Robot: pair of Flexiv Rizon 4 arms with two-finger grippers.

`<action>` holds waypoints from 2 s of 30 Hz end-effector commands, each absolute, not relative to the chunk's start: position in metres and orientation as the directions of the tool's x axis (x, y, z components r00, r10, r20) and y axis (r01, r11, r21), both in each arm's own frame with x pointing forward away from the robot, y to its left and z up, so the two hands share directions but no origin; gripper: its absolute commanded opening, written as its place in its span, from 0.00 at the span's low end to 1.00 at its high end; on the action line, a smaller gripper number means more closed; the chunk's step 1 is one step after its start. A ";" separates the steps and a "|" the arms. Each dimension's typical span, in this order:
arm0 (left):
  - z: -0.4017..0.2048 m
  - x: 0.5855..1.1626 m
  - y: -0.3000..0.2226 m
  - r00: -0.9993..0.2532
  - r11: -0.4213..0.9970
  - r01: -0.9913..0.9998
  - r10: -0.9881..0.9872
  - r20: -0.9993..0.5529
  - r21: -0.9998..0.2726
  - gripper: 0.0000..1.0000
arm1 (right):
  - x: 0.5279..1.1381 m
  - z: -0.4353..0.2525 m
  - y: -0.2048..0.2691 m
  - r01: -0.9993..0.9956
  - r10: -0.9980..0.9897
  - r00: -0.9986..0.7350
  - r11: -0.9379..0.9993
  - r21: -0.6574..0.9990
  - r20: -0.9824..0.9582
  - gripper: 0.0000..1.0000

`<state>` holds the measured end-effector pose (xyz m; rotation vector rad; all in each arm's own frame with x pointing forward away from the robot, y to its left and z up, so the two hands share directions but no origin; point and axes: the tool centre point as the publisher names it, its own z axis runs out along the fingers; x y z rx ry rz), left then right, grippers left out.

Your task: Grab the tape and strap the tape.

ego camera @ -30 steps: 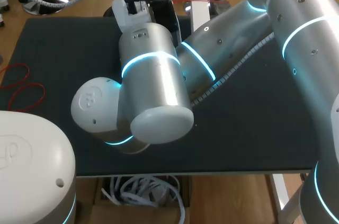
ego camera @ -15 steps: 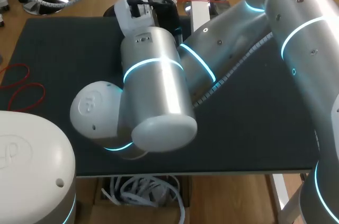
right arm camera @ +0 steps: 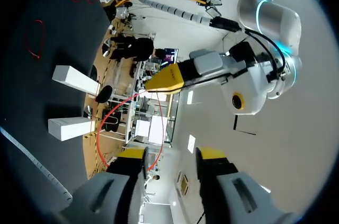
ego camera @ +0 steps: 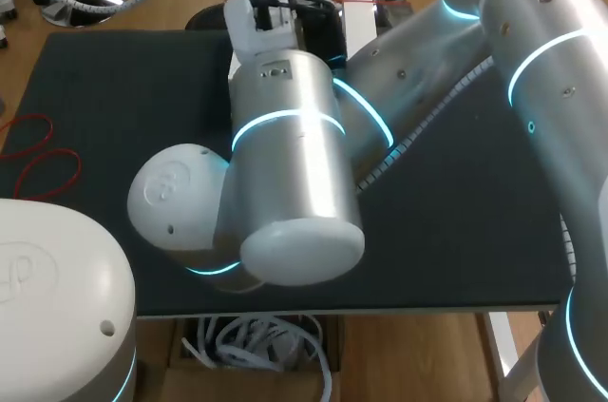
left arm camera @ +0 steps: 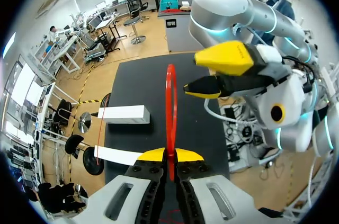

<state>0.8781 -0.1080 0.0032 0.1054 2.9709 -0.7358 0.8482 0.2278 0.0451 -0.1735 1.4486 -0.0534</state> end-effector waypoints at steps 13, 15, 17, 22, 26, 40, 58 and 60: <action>0.004 0.878 -0.108 -0.995 0.885 0.083 0.047 -0.091 -0.458 0.00 | 0.849 0.070 0.173 -0.058 -0.130 0.084 0.989 -0.135 -0.988 1.00; 0.004 0.878 -0.108 -0.995 0.885 0.083 0.047 -0.091 -0.458 0.00 | 0.849 0.071 0.166 -0.049 -0.137 0.085 0.989 -0.142 -0.987 1.00; 0.004 0.878 -0.108 -0.995 0.885 0.083 0.047 -0.091 -0.458 0.00 | 0.850 0.073 0.160 -0.042 -0.143 0.082 0.988 -0.147 -0.986 1.00; 0.004 0.878 -0.108 -0.995 0.885 0.083 0.047 -0.091 -0.458 0.00 | 0.850 0.078 0.146 -0.036 -0.154 0.077 0.987 -0.157 -0.985 1.00; 0.004 0.878 -0.108 -0.995 0.885 0.083 0.047 -0.091 -0.458 0.00 | 0.850 0.080 0.145 -0.062 -0.158 0.053 0.985 -0.161 -0.986 1.00; -0.034 0.900 -0.071 -0.996 0.911 0.067 0.035 -0.084 -0.408 0.00 | 0.850 0.080 0.145 -0.062 -0.158 0.053 0.985 -0.161 -0.986 1.00; -0.162 0.885 0.051 -0.970 0.941 -0.240 -0.239 0.033 -0.239 0.00 | 0.850 0.080 0.145 -0.062 -0.158 0.053 0.985 -0.161 -0.986 1.00; -0.173 0.879 0.063 -0.959 0.931 -0.282 -0.279 0.043 -0.234 0.00 | 0.850 0.080 0.145 -0.062 -0.158 0.053 0.985 -0.161 -0.986 1.00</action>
